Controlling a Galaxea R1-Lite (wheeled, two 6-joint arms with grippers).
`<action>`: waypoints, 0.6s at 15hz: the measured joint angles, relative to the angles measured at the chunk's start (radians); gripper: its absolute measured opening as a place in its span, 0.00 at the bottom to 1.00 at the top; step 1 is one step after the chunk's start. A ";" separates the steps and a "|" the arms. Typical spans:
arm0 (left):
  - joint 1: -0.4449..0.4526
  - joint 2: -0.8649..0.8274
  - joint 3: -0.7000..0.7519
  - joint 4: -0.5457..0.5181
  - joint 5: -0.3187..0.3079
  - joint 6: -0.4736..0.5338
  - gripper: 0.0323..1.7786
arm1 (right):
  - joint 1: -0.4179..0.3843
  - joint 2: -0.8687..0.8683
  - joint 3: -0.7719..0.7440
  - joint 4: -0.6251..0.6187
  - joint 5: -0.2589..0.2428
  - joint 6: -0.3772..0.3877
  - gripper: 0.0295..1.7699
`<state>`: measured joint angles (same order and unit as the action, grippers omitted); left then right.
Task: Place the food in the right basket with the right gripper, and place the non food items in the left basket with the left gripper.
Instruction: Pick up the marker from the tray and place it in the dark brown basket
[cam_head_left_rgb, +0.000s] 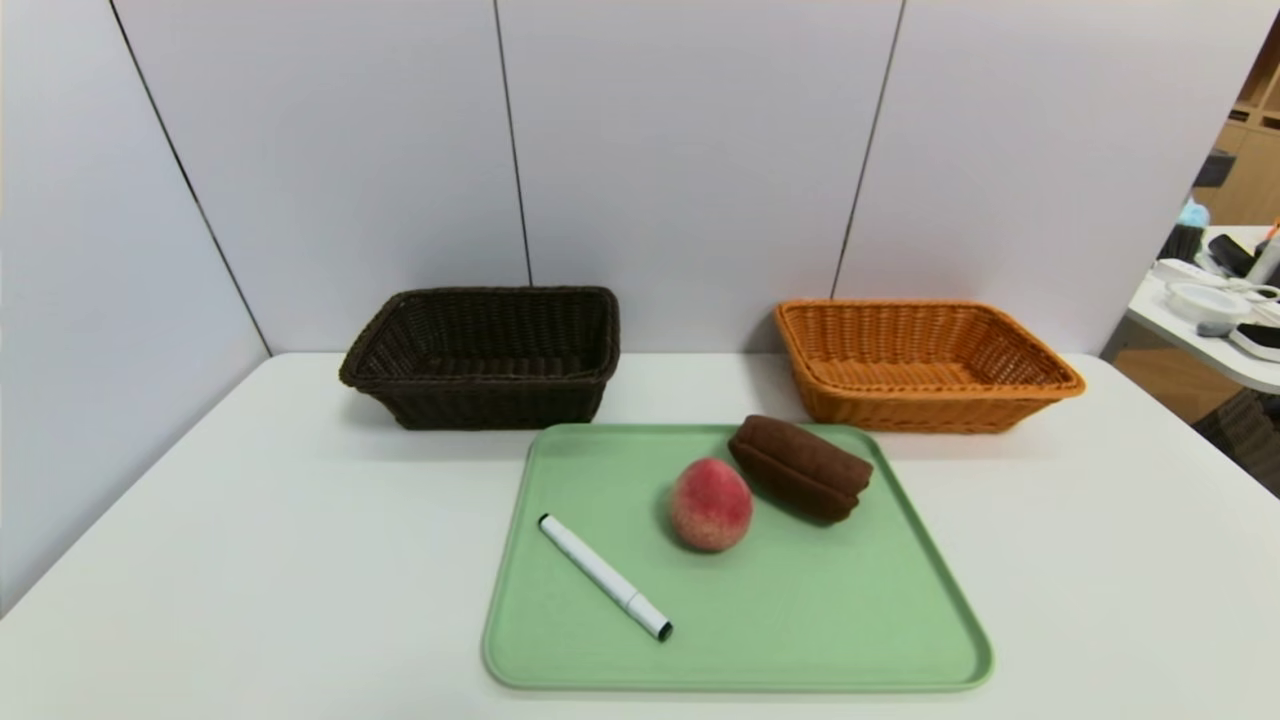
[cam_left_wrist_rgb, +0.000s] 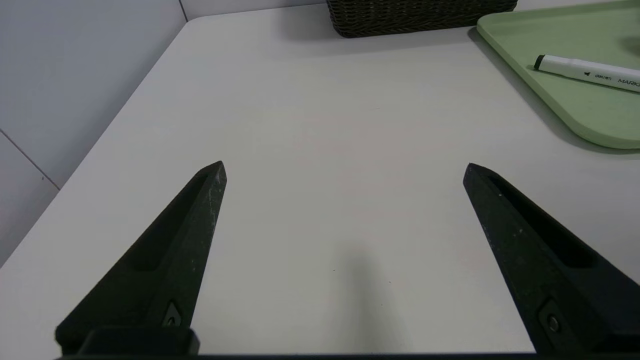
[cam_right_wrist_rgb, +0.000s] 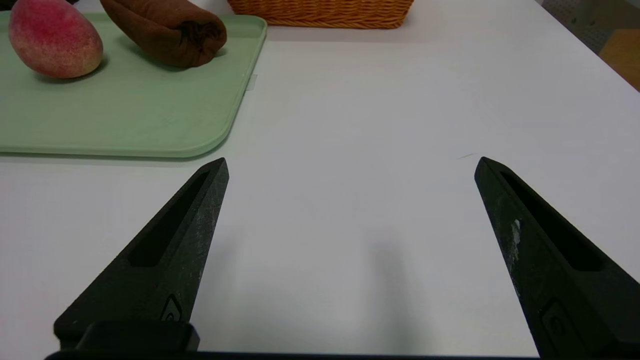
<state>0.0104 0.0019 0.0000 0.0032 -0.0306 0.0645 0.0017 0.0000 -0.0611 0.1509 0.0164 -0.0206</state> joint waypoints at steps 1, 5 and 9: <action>0.000 0.000 0.000 0.000 0.000 -0.001 0.95 | 0.000 0.000 0.000 0.000 0.000 0.000 0.96; 0.000 0.000 0.000 0.000 0.000 -0.001 0.95 | 0.000 0.000 0.000 0.001 -0.001 0.009 0.96; 0.000 0.000 0.000 0.000 -0.001 0.006 0.95 | 0.000 0.000 0.001 0.000 -0.003 0.014 0.96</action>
<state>0.0104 0.0019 0.0000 0.0032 -0.0317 0.0706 0.0013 0.0000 -0.0604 0.1511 0.0130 -0.0070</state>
